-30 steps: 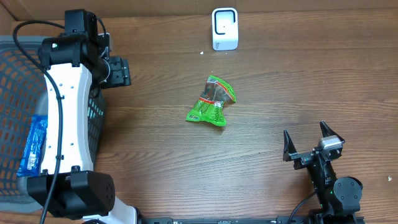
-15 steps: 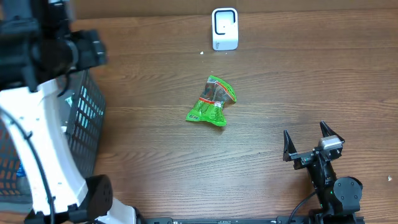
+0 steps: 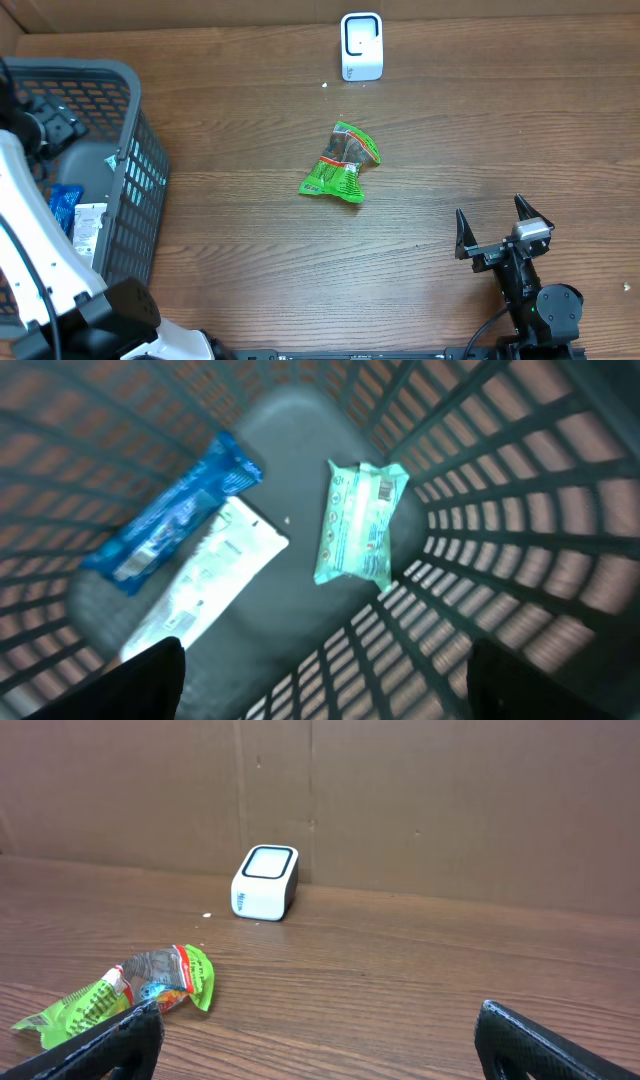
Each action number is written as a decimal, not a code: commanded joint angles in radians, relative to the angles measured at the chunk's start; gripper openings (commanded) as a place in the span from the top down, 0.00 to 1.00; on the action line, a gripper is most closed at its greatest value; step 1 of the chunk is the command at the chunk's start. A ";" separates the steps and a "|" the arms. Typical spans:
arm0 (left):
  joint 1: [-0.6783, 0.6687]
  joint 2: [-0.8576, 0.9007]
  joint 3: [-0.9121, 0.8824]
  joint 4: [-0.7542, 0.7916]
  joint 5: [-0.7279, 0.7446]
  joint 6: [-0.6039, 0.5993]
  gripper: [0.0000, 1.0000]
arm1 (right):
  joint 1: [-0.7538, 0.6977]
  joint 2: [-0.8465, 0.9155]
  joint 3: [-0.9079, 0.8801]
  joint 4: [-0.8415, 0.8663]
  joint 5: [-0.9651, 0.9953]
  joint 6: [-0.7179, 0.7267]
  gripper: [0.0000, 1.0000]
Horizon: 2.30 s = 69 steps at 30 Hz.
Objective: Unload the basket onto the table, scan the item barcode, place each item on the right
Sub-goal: 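Return the left gripper into the basket and grasp the mint-green pouch, then lift the mint-green pouch out and place it left of the snack bag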
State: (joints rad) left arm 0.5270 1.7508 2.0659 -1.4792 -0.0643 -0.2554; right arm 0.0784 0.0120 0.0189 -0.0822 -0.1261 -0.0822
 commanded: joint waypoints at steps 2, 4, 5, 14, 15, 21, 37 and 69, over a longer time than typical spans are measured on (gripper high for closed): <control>-0.003 0.007 -0.184 0.135 0.011 0.009 0.18 | -0.004 -0.009 -0.009 0.006 -0.003 0.000 0.00; -0.002 0.007 -0.251 0.218 0.019 0.026 0.18 | -0.004 -0.009 -0.009 0.006 -0.003 0.000 0.00; -0.002 0.008 -0.285 0.262 0.032 0.037 0.18 | -0.004 -0.009 -0.009 0.006 -0.003 -0.001 0.00; -0.005 0.012 -0.578 0.615 0.144 0.095 0.18 | -0.004 -0.009 -0.009 0.006 -0.003 0.000 0.00; -0.005 0.012 -0.611 0.647 0.144 0.095 0.18 | -0.004 -0.009 -0.009 0.005 -0.003 0.000 0.00; -0.006 0.012 -0.770 0.805 0.182 0.095 0.18 | -0.004 -0.009 -0.009 0.006 -0.003 0.000 0.00; -0.024 0.189 -0.914 0.972 0.113 -0.008 0.33 | -0.004 -0.009 -0.009 0.006 -0.003 0.000 0.00; -0.114 -0.336 -0.100 0.167 0.092 -0.006 0.96 | -0.004 -0.009 -0.009 0.006 -0.003 0.000 0.00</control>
State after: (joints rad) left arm 0.4747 1.4750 1.9488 -1.2808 0.0250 -0.2596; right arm 0.0784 0.0120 0.0189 -0.0818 -0.1265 -0.0822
